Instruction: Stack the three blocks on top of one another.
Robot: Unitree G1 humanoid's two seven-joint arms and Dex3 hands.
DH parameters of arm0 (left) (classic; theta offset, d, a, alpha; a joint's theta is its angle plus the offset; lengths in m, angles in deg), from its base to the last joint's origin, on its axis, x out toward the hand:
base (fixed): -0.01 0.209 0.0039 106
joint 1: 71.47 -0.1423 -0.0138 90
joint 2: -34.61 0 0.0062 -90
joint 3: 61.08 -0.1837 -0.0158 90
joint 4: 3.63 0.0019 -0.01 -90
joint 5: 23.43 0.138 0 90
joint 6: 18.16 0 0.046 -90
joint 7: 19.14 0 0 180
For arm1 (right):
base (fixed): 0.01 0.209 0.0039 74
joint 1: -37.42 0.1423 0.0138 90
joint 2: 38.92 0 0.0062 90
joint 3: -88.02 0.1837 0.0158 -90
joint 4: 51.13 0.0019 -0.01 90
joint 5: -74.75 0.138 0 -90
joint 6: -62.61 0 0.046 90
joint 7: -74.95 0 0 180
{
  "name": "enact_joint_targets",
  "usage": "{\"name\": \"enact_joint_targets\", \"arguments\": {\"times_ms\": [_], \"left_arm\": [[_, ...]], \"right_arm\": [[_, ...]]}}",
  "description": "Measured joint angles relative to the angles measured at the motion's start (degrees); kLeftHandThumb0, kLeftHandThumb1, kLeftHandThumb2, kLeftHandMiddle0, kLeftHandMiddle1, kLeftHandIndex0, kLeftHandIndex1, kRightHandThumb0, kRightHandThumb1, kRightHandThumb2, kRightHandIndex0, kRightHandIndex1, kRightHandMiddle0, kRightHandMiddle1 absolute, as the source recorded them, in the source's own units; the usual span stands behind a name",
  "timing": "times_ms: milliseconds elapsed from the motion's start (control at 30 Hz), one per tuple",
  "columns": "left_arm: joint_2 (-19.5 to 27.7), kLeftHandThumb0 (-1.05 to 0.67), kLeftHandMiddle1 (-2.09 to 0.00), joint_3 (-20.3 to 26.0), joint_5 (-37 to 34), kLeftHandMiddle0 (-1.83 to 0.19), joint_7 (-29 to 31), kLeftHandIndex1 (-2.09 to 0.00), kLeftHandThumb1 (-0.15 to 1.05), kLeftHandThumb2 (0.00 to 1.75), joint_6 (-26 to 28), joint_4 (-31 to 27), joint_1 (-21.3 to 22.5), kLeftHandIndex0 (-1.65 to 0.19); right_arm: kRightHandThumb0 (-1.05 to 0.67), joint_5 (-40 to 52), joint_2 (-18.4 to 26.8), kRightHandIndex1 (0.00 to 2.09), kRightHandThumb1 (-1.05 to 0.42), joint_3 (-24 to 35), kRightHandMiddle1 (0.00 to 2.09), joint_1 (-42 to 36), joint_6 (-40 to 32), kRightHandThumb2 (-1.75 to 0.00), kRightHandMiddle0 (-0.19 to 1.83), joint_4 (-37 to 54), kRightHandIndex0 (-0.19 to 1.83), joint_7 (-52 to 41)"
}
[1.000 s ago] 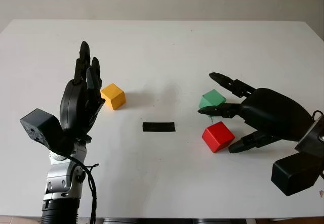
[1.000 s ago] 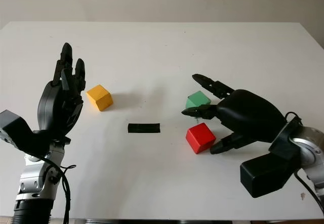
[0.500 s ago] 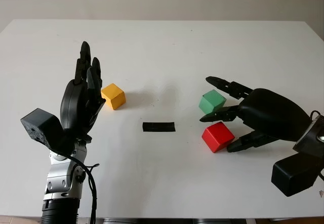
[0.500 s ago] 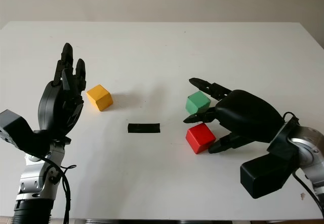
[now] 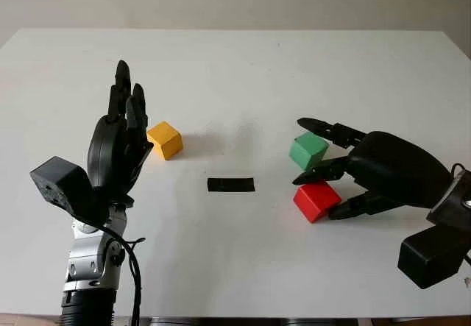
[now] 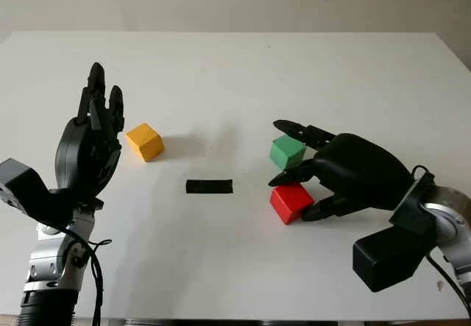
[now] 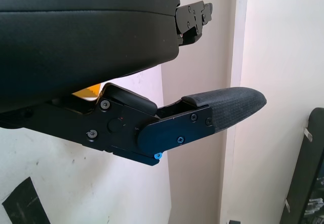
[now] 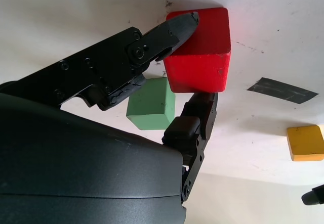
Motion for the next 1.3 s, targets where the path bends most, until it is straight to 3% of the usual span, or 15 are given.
{"name": "enact_joint_targets", "arguments": {"times_ms": [100,333,867,1067,1300], "left_arm": [[0.0,-0.78,0.0,-0.2,0.1,0.19,-0.3,0.0,1.05,0.71,0.4,-0.7,0.0,0.19],[0.0,-0.77,0.0,-0.5,0.1,0.19,-0.8,0.0,1.05,0.7,1.5,-1.6,0.0,0.19],[0.0,-0.76,0.0,-0.5,0.2,0.19,-1.0,0.0,1.05,0.71,2.4,-2.4,0.1,0.19],[0.0,-0.76,0.0,-0.4,0.4,0.19,-1.3,0.0,1.05,0.71,2.4,-2.5,0.3,0.19],[0.0,-0.76,0.0,-0.4,0.8,0.19,-2.3,0.0,1.05,0.7,3.0,-3.3,0.3,0.19]], "right_arm": [[-0.38,0.0,0.0,0.07,-0.86,-0.4,0.89,1.1,-0.1,-0.05,0.6,-0.4,0.1,-0.4],[-0.39,4.2,-1.7,0.07,-0.87,-1.3,0.93,9.0,-1.9,-0.06,0.58,-4.0,0.15,-2.4],[-0.48,9.9,-9.3,0.06,-0.94,-6.7,1.3,30.3,-3.1,-0.05,0.47,-14.2,0.14,-10.6],[-0.5,13.7,-14.8,0.06,-0.93,-9.9,1.41,33.4,-11.6,-0.05,0.46,-13.2,0.15,-18.3],[-0.43,14.4,-19.1,0.05,-0.92,-11.9,1.56,29.4,-30.5,-0.05,0.41,-3.4,0.14,-23.7]]}}
